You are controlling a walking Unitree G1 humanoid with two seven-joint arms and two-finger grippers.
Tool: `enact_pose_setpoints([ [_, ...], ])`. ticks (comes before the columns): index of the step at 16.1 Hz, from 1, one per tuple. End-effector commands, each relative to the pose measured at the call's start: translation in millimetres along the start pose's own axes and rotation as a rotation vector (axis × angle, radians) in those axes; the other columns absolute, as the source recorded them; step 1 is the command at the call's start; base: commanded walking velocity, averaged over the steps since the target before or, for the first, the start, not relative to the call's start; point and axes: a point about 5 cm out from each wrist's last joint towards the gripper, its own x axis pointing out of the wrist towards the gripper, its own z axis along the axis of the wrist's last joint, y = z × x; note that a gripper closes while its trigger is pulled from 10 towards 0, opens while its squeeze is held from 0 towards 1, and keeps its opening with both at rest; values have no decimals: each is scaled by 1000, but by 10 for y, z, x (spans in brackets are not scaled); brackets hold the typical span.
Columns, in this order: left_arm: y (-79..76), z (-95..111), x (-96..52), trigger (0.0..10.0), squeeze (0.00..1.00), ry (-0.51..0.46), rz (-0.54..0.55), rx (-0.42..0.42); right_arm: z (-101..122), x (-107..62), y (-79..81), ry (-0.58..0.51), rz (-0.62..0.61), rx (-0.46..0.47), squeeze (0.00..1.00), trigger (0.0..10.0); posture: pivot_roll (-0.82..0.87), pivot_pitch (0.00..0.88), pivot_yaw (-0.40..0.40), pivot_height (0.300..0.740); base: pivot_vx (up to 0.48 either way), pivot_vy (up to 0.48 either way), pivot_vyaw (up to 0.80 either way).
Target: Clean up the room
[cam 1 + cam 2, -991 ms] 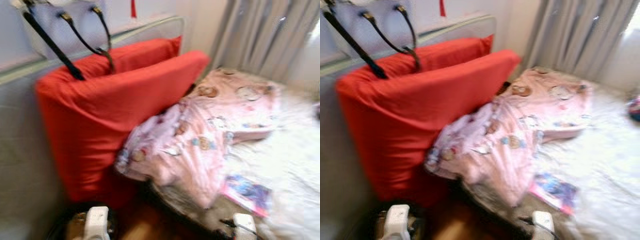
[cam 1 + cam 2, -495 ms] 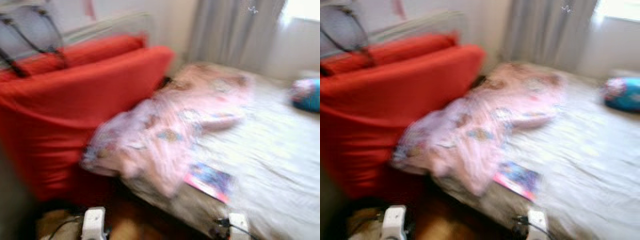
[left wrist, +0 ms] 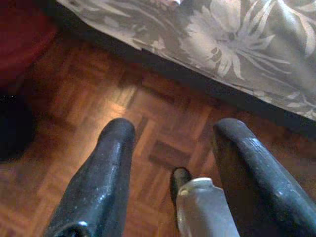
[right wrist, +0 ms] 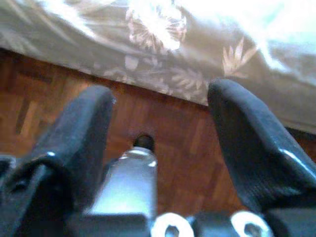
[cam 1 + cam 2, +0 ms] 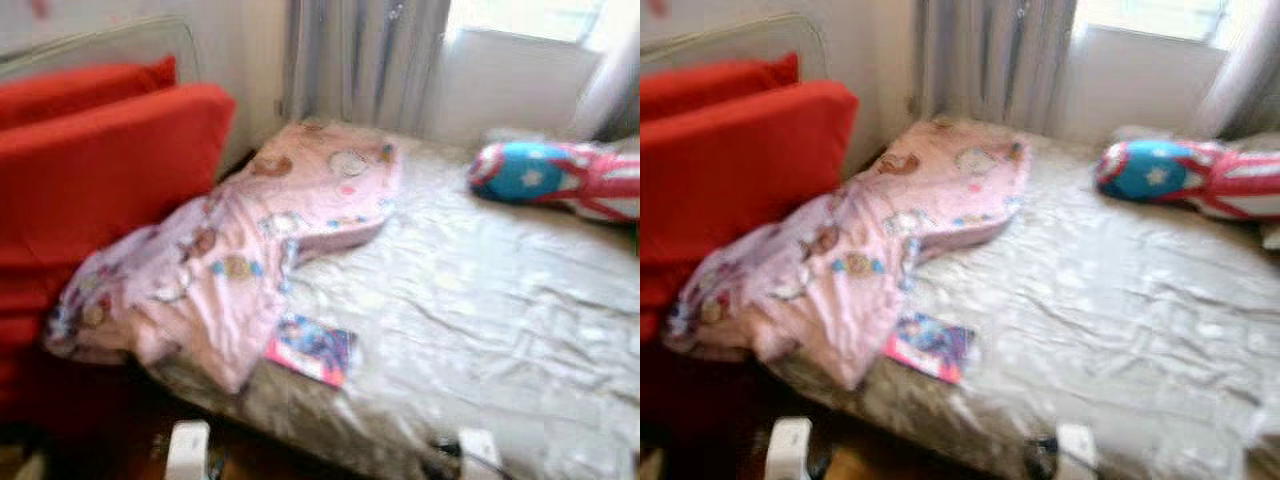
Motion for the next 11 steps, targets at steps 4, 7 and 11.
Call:
enact_pose_setpoints([
  [4, -58, 34, 14, 10000, 0, -5, -20, 16, -19, -21, -80, 15, -18, -5, 0, 10000, 44, 0, -22, 740, 0, -480, -514],
  [7, -53, 69, 25, 10000, 0, -11, -20, 18, -9, -17, -77, 12, -18, -2, 0, 10000, 47, 0, -21, 740, 0, -480, -660],
  [11, -56, 90, 31, 10000, 0, -15, -20, 17, 12, -15, -83, -1, -27, 7, 0, 10000, 38, 0, -25, 740, 0, -480, -331],
])
